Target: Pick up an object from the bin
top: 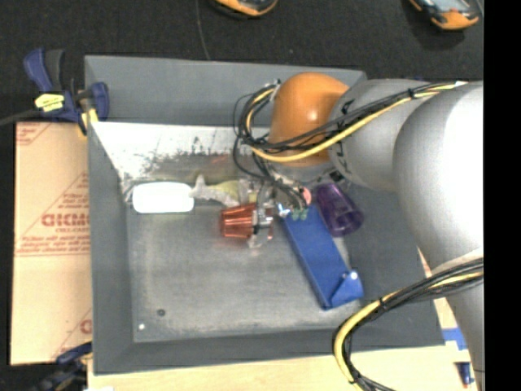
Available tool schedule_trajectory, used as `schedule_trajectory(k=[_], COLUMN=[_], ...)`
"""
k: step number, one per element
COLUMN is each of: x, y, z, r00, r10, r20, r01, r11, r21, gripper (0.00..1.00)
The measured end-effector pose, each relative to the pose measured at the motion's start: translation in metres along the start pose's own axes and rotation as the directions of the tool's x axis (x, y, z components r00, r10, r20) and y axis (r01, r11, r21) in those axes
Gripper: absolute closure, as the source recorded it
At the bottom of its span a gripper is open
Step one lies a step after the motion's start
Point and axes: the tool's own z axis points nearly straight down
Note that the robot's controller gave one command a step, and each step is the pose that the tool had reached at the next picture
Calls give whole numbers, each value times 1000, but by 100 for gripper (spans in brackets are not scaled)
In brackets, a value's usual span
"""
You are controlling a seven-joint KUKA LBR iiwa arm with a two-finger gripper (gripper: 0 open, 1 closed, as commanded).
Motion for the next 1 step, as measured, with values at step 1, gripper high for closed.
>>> schedule_trajectory(k=[1], x=[-4], y=[1], z=[5], r00=[999], r10=[-38], r20=[2], r01=[38], r11=[999], r21=[5], gripper=[100])
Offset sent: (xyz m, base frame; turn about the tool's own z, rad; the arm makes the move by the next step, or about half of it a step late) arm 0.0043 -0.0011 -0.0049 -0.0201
